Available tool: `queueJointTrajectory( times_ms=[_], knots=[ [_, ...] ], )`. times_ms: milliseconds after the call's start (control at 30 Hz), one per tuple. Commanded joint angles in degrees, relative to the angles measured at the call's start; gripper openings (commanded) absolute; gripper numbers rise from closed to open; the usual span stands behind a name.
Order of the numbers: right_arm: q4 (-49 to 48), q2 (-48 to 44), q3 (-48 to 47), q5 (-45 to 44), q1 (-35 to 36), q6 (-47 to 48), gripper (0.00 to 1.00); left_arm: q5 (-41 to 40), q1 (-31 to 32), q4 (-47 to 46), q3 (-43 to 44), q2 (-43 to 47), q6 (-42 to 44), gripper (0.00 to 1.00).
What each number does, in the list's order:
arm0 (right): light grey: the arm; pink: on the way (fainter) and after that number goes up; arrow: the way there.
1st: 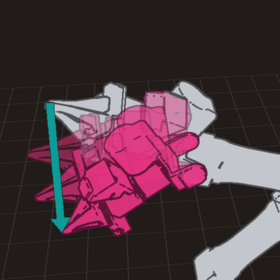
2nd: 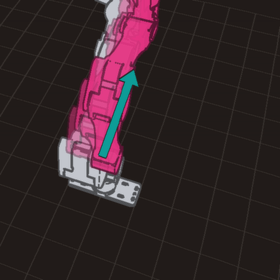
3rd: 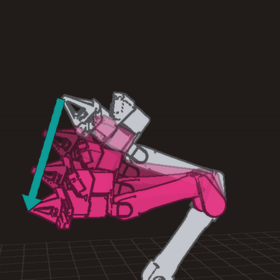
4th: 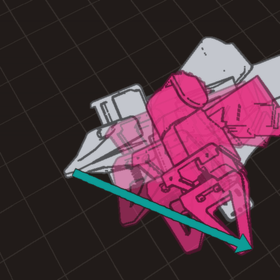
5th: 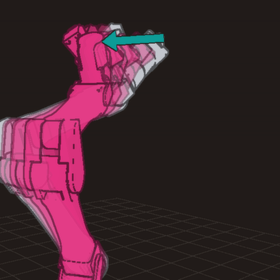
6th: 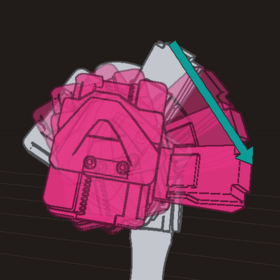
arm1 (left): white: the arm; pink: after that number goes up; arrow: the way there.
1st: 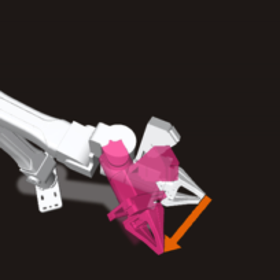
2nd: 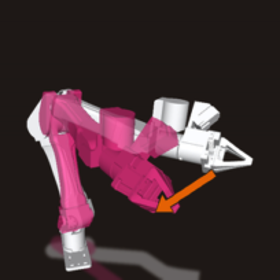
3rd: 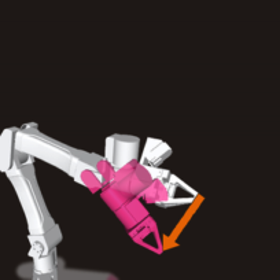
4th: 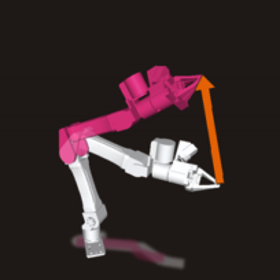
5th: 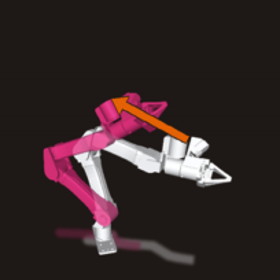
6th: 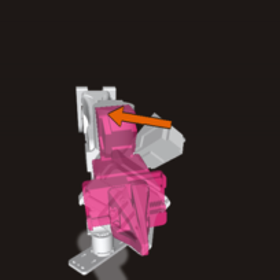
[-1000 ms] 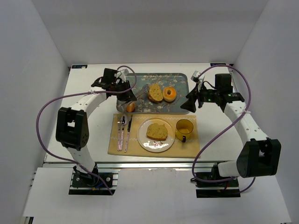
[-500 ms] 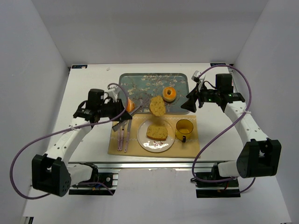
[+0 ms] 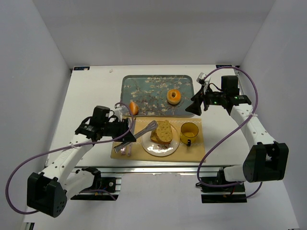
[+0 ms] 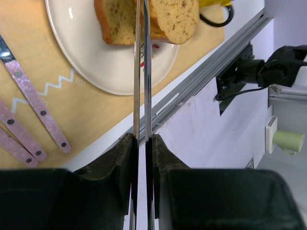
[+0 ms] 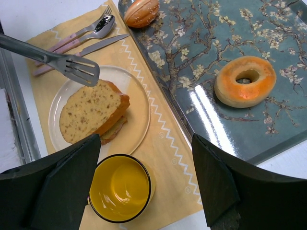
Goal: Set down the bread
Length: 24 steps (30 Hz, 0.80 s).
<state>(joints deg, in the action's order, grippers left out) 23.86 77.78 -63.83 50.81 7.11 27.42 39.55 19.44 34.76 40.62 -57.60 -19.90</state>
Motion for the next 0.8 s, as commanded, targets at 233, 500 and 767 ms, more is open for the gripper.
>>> queueJointTrajectory(
  times_ms=[233, 500, 767],
  knots=[
    [-0.8, -0.3, -0.9, 0.8, -0.3, 0.2, 0.82, -2.7, 0.9, 0.8, 1.9, -2.4, 1.9, 0.50],
    [-0.8, -0.5, -0.3, 0.9, -0.4, 0.4, 0.82, -8.3, 0.8, 0.3, 5.3, 1.0, -0.2, 0.54],
    [-0.9, -0.6, 0.0, 1.4, -0.3, 0.4, 0.82, -18.7, 0.1, 0.1, 10.4, 1.5, -0.8, 0.39]
  ],
)
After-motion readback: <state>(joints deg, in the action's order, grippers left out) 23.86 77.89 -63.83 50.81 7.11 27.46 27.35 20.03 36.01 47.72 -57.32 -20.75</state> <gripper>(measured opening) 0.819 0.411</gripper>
